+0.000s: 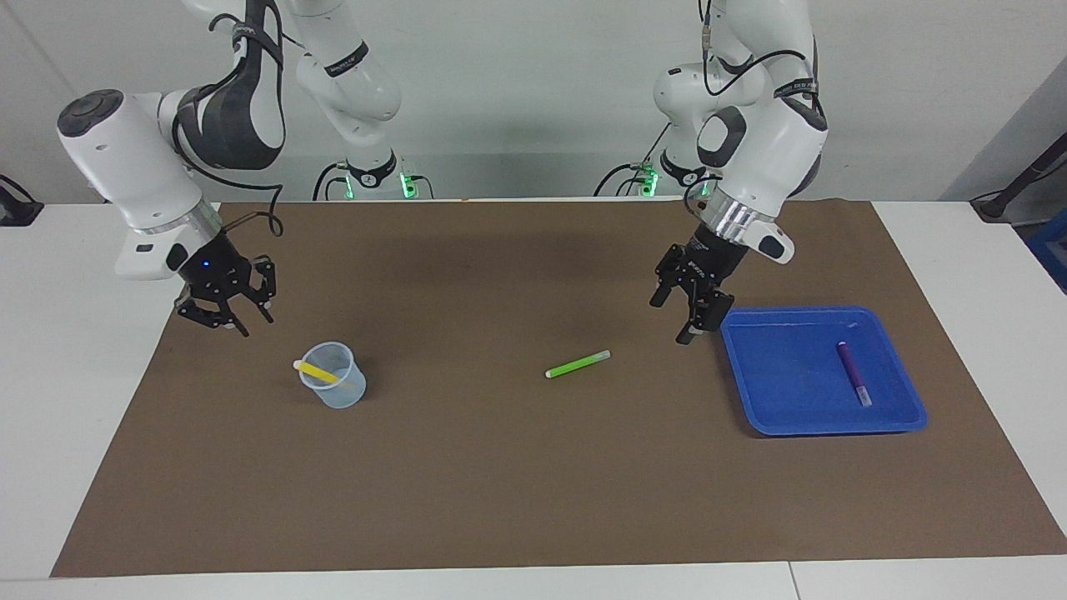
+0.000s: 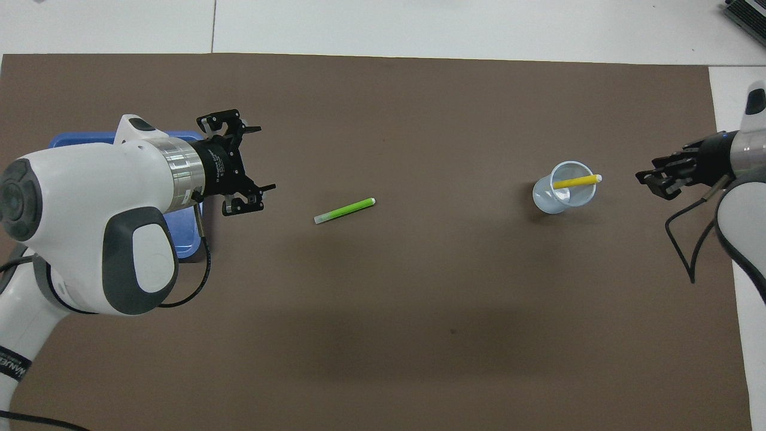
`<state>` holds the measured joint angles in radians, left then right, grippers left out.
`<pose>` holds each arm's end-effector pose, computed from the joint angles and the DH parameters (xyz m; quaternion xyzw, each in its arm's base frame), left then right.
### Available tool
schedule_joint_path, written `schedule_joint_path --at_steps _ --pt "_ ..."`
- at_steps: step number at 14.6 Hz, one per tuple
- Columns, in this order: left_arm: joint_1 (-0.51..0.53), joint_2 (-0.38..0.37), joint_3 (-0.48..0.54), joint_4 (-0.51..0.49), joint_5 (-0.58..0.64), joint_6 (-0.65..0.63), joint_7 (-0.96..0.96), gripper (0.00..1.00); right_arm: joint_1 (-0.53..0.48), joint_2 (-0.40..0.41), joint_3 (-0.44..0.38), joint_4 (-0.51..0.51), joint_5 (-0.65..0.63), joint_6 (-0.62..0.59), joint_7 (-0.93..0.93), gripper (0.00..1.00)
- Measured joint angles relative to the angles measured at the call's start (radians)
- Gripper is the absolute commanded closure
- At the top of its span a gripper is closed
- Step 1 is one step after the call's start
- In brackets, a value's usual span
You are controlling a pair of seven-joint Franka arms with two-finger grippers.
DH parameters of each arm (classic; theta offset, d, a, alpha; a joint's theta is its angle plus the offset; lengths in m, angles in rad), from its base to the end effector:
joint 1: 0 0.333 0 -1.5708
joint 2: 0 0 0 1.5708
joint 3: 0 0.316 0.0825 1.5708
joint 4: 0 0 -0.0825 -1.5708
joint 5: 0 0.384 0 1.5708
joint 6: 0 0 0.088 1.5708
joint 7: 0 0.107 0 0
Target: Right arm passes pens to left for tray arrangement
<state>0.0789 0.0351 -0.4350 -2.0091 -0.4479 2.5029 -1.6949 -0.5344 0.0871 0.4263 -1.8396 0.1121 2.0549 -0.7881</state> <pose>0.5627 -0.2035 0.4886 0.6533 0.7019 -0.0358 0.2816 0.5946 -0.0652 0.4944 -0.9463 -0.3087 -0.0907 0.0331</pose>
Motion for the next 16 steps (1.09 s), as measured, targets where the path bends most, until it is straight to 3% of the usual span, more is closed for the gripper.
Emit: schedule_joint_path --at_steps 4,8,12,16 --pt "-0.011 0.0 -0.005 -0.001 0.0 -0.034 -0.029 0.0 0.002 0.006 0.002 -0.003 0.0 0.009 0.112 0.61" --pt "-0.011 0.0 -0.006 -0.001 0.005 -0.038 -0.243 0.0 0.002 0.038 0.002 -0.005 0.0 0.043 0.13 0.61" --pt "-0.016 0.019 -0.007 0.011 0.145 -0.105 -0.292 0.0 0.002 0.068 0.0 -0.006 0.0 0.084 0.13 0.61" --pt "-0.02 0.088 -0.007 0.059 0.237 -0.15 -0.295 0.0 -0.008 0.087 -0.001 -0.007 0.0 0.089 0.13 0.61"
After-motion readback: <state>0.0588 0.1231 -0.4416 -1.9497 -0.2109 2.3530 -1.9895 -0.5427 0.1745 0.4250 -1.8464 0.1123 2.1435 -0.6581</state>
